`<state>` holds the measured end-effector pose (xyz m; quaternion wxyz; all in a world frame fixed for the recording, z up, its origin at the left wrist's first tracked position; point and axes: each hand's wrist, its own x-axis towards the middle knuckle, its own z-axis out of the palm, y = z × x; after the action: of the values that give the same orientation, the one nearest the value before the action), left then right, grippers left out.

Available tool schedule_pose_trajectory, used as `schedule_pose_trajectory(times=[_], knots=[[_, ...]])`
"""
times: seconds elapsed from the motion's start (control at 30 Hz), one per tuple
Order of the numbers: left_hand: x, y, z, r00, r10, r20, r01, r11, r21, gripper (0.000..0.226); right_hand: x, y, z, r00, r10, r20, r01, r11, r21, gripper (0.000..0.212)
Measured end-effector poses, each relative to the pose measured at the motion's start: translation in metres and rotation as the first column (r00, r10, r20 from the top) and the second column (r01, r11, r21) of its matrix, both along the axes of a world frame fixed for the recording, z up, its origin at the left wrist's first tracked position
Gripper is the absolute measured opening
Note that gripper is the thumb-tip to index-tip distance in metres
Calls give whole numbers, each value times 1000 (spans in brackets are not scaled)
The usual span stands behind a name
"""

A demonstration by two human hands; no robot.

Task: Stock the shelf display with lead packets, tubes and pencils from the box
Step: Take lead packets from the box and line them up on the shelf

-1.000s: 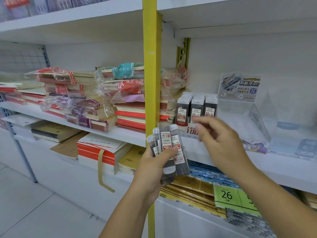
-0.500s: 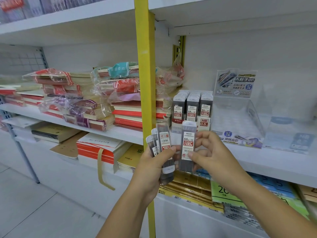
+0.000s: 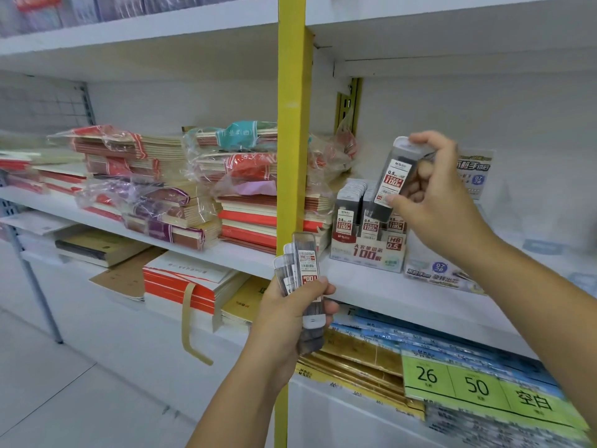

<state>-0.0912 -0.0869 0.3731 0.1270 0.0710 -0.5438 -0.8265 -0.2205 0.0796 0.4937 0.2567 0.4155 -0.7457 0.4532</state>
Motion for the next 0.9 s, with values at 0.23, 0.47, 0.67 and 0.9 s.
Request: schedule_pose_trajectory(times=[0.23,0.47,0.67,0.9], knots=[[4,-2,1,1000,20,4,-20,999,-33,20,-15,-11,-11,998,-67,8,65,985,160,67],[7,-4,1,999,42,17,-40,996,-77,22,-19,-7,-7,990,-141,-9,140,975,170,65],[5,-3,0,999,39,19,-38,996,-79,22,-20,-9,-14,978,-202,-51,208,943,258,50],[4,1,1,1000,-10,3,10,997,-80,24,-17,-7,-21,956,-260,-138,288,921,260,35]])
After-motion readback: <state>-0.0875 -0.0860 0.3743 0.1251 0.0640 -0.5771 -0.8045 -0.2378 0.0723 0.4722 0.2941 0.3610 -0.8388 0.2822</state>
